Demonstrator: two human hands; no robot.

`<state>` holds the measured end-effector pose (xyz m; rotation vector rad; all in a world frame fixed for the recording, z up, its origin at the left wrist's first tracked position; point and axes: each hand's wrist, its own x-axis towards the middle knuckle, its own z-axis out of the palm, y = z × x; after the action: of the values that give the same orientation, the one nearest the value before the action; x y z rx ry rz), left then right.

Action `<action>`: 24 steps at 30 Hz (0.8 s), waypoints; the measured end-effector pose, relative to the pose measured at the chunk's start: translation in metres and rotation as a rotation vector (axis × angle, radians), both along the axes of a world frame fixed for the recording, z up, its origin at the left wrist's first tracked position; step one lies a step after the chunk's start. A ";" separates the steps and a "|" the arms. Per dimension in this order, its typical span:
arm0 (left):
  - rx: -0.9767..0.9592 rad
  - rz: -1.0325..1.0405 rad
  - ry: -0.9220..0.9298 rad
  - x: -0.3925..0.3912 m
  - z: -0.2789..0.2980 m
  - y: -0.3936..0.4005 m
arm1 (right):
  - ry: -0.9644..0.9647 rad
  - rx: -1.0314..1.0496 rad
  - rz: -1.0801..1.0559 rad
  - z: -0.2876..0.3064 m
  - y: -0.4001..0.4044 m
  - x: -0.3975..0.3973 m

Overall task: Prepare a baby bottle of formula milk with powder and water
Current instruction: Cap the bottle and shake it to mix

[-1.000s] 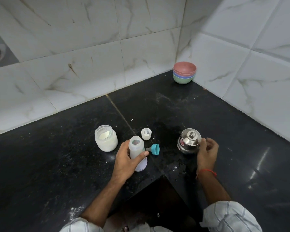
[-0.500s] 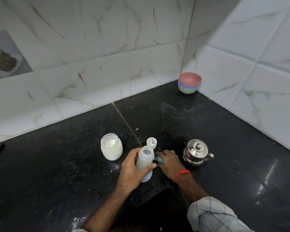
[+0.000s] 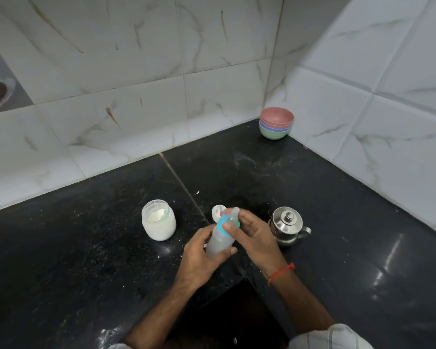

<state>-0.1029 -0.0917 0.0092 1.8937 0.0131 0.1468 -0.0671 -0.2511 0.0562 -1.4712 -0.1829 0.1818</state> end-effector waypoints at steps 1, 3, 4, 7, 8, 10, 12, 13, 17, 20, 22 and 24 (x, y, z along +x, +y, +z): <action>-0.007 -0.008 -0.005 -0.001 0.002 -0.003 | -0.029 -0.048 0.003 -0.002 -0.001 -0.002; -0.014 -0.014 -0.018 -0.002 0.007 -0.006 | -0.041 -0.072 -0.010 -0.004 -0.003 -0.005; -0.010 -0.018 -0.023 -0.003 0.010 -0.008 | -0.039 -0.071 -0.005 -0.004 -0.005 -0.006; 0.013 -0.037 -0.021 -0.004 0.015 -0.010 | -0.033 -0.095 0.057 -0.004 -0.013 -0.008; 0.016 -0.041 -0.019 -0.004 0.016 -0.010 | -0.027 -0.101 0.072 -0.002 -0.015 -0.008; 0.018 -0.049 -0.021 -0.004 0.017 -0.012 | -0.021 -0.102 0.051 0.000 -0.018 -0.007; 0.021 -0.060 -0.027 -0.004 0.019 -0.015 | -0.027 -0.112 -0.036 0.002 -0.017 -0.008; 0.023 -0.063 -0.032 -0.004 0.020 -0.017 | -0.042 -0.122 -0.084 0.002 -0.016 -0.009; 0.025 -0.081 -0.054 -0.004 0.023 -0.022 | -0.123 -0.171 -0.093 0.000 -0.016 -0.015; -0.002 -0.065 -0.059 -0.003 0.026 -0.020 | -0.088 -0.050 0.054 0.007 -0.020 -0.019; -0.045 -0.024 -0.039 -0.001 0.026 -0.016 | -0.094 0.017 0.028 0.012 -0.023 -0.021; -0.050 0.008 -0.018 0.003 0.026 -0.012 | -0.145 0.023 -0.143 0.016 -0.025 -0.023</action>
<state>-0.1003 -0.1036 0.0349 1.8422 0.0120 0.1671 -0.0899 -0.2765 0.0723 -1.4694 -0.1960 -0.0429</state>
